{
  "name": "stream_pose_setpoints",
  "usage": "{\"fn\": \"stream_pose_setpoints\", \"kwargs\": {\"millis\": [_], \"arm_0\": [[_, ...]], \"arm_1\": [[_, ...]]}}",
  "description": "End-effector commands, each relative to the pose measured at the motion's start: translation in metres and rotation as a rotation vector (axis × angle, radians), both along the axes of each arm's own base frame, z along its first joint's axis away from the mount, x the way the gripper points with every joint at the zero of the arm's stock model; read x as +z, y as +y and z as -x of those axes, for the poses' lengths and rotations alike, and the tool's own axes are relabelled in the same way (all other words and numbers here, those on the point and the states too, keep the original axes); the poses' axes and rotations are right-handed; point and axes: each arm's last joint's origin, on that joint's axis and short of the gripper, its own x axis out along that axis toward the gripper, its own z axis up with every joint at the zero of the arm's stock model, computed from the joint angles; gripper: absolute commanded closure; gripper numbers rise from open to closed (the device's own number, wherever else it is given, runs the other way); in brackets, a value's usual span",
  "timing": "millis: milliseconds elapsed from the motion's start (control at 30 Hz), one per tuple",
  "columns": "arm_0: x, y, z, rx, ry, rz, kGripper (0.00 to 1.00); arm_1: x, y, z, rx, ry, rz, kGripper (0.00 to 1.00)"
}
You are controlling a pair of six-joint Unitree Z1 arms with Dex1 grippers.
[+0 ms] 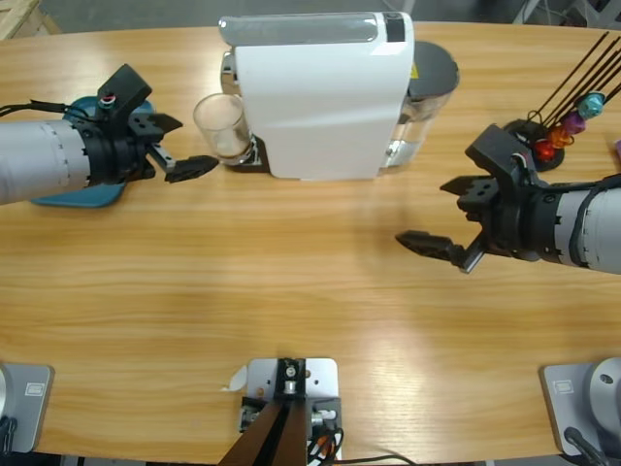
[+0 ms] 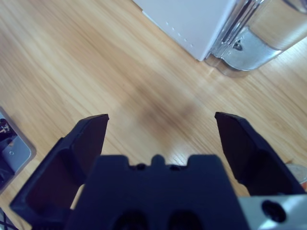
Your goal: Pour coffee
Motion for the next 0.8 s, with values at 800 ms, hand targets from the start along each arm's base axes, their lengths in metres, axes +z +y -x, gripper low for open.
{"fn": "stream_pose_setpoints", "kwargs": {"millis": [800], "arm_0": [[-0.067,-0.010,-0.057,-0.084,-0.042,0.157,0.518]], "arm_1": [[-0.013,0.008,-0.005,-0.008,0.034,0.046,0.000]]}}
